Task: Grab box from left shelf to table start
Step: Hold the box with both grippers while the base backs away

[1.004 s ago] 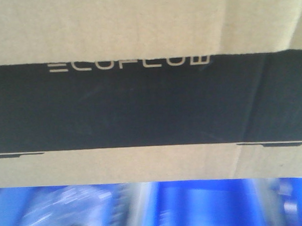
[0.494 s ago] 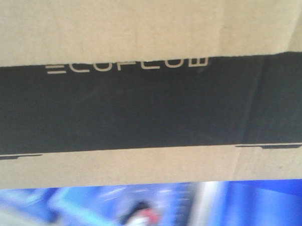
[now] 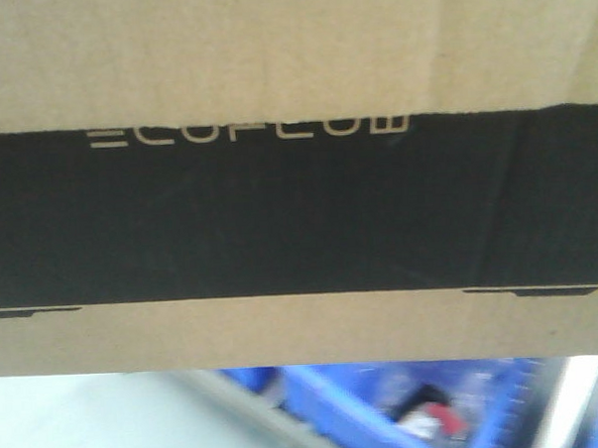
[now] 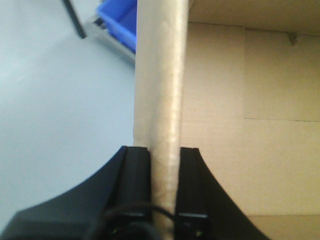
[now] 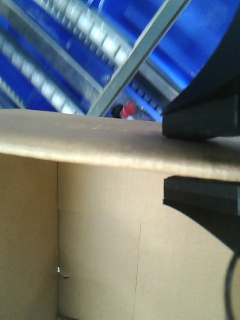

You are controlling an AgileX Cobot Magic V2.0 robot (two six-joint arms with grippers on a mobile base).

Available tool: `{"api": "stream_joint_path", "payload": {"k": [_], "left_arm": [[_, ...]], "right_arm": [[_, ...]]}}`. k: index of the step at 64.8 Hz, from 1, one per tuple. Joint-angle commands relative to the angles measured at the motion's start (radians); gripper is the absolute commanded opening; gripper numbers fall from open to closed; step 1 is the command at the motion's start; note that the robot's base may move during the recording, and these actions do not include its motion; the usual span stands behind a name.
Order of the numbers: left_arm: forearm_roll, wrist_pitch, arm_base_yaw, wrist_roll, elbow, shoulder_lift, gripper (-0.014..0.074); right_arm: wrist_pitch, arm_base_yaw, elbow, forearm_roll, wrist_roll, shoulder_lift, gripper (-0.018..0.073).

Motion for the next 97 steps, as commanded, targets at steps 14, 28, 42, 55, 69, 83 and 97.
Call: {"api": "stream_joint_path", "payload": {"k": [14,28,42,55,69,83,97], "left_arm": [[0.048,-0.119,-0.001,-0.013,-0.037,-0.012,-0.0102],[0.048,-0.119,-0.001,-0.013,-0.037,-0.012,-0.0102],[0.048,-0.119,-0.001,-0.013,-0.037,-0.012,-0.0102],[0.048,-0.119,-0.001,-0.013,-0.037,-0.012,-0.0102],[0.033,-0.119,-0.001,-0.013,-0.037,-0.012,-0.0102],[0.022,-0.119,-0.001,-0.013,-0.037,-0.012,-0.0102],[0.022,-0.119,-0.001,-0.013,-0.037,-0.012,-0.0102]], "right_arm": [[-0.114,0.000,-0.035,-0.068,-0.011,-0.004,0.0056],[-0.113,0.000,-0.035,-0.068,-0.011,-0.004,0.0056],[-0.113,0.000,-0.035,-0.068,-0.011,-0.004,0.0056],[-0.112,0.000,-0.035,-0.068,-0.011,-0.004,0.0056],[-0.112,0.000,-0.035,-0.068,-0.011,-0.004,0.0056],[-0.112,0.000,-0.035,-0.068,-0.011,-0.004,0.0056],[-0.112,0.000,-0.035,-0.068,-0.011,-0.004,0.0056]]}}
